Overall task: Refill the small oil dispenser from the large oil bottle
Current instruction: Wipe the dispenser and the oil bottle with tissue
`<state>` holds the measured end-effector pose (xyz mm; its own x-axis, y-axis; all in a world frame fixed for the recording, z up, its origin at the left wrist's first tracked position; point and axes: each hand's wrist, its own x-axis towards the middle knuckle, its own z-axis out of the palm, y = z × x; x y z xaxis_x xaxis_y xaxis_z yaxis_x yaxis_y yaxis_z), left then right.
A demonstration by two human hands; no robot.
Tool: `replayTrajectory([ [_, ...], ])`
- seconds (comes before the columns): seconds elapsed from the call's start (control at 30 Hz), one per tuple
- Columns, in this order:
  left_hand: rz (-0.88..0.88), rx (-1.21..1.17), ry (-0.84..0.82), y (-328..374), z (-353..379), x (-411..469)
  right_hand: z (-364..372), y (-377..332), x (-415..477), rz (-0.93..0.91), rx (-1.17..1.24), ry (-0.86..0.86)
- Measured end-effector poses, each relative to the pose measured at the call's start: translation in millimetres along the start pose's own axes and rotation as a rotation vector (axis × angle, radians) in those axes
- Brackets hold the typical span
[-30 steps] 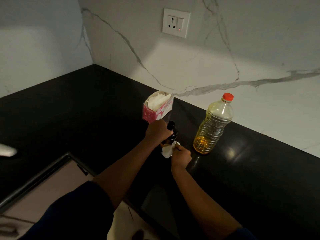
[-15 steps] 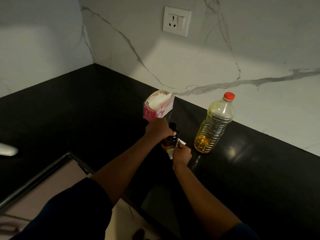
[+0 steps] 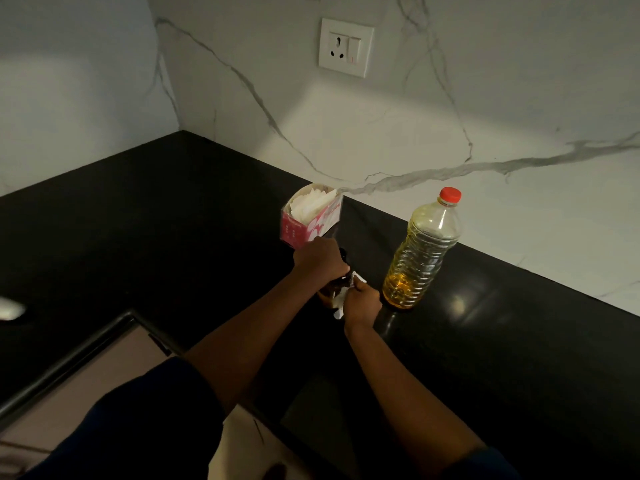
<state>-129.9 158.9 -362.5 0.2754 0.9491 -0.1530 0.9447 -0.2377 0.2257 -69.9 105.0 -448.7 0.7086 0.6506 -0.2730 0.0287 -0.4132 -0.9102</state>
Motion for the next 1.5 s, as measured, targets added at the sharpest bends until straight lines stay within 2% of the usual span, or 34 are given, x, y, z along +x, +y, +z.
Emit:
replayTrajectory([
  [0.1,-0.022,-0.029,-0.171,-6,-11,7,0,9,-4,0.065,-0.041,-0.073],
  [0.17,-0.041,-0.047,-0.231,-10,-14,12,2,17,-7,0.085,-0.022,-0.061],
  [0.27,-0.044,-0.028,-0.175,-13,-9,13,4,18,-11,0.081,0.045,0.028],
  [0.33,-0.010,-0.029,-0.121,-11,-5,13,4,12,-14,-0.005,0.092,0.070],
  [0.5,0.024,-0.047,-0.108,-11,-11,15,4,-4,-9,-0.166,0.047,0.061],
  [0.67,-0.008,-0.116,-0.025,-14,-6,11,7,3,4,0.009,-0.045,-0.102],
  [0.8,-0.049,-0.183,-0.010,-11,-3,6,10,18,-5,0.106,-0.045,-0.102],
  [0.87,-0.076,-0.194,0.000,-9,0,3,11,22,-13,0.081,-0.004,-0.031],
  [0.93,-0.077,-0.184,0.029,-6,2,-1,9,18,-18,-0.019,0.014,0.017],
  [1.07,-0.030,-0.075,0.037,-2,-2,-5,4,1,-20,-0.146,-0.007,0.044],
  [1.23,-0.022,-0.092,-0.097,-9,-19,0,0,-3,-11,-0.098,-0.062,0.006],
  [1.4,-0.044,-0.108,-0.035,-12,-6,3,1,10,-14,-0.044,-0.108,-0.030],
  [1.5,0.000,-0.123,-0.048,-11,-4,2,3,17,-23,-0.080,-0.132,-0.006],
])
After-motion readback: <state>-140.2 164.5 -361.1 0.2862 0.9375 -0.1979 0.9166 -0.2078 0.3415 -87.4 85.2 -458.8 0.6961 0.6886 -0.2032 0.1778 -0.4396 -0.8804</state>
